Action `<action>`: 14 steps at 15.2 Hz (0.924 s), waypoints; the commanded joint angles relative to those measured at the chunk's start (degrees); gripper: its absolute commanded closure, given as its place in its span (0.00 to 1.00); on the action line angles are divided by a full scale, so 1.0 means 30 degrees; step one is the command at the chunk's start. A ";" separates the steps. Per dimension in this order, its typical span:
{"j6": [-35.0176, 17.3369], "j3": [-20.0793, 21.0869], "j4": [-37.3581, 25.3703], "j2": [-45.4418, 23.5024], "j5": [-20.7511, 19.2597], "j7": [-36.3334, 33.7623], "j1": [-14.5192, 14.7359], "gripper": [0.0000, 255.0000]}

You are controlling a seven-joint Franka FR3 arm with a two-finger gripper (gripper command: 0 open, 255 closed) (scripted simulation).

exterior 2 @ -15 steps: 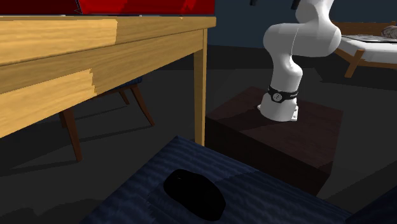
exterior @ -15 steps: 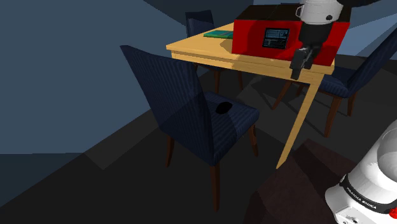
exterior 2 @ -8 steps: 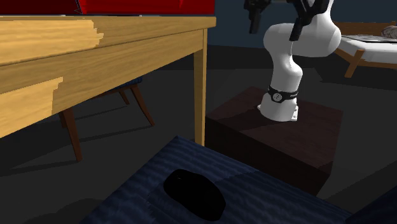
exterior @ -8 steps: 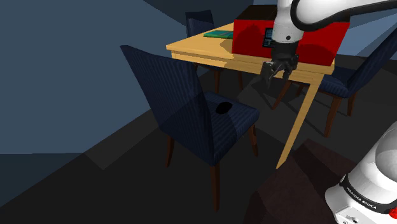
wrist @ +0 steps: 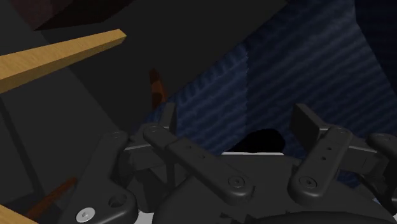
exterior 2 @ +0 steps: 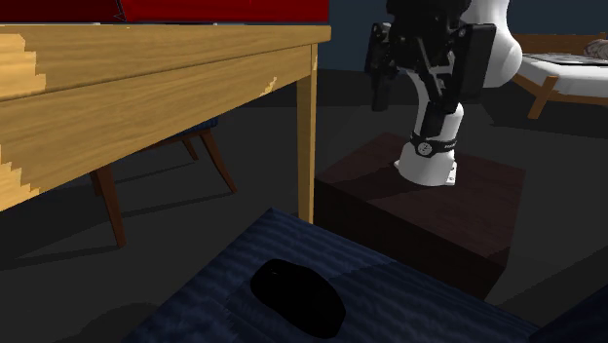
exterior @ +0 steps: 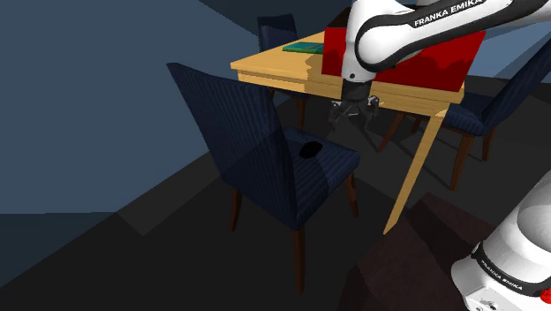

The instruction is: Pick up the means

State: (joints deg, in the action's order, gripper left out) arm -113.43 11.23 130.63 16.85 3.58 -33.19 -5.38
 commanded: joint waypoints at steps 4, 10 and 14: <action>-0.2067 0.0379 -0.1619 -0.3548 0.0134 -0.3540 -0.0486 0.00; -0.3989 0.0212 -0.4236 -0.7832 0.0049 -0.7373 -0.0732 0.00; -0.4960 -0.0214 -0.6269 -1.0591 0.0121 -0.9626 -0.0740 0.00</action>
State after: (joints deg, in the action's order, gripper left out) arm -127.50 11.02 113.21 -12.94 3.81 -60.46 -7.47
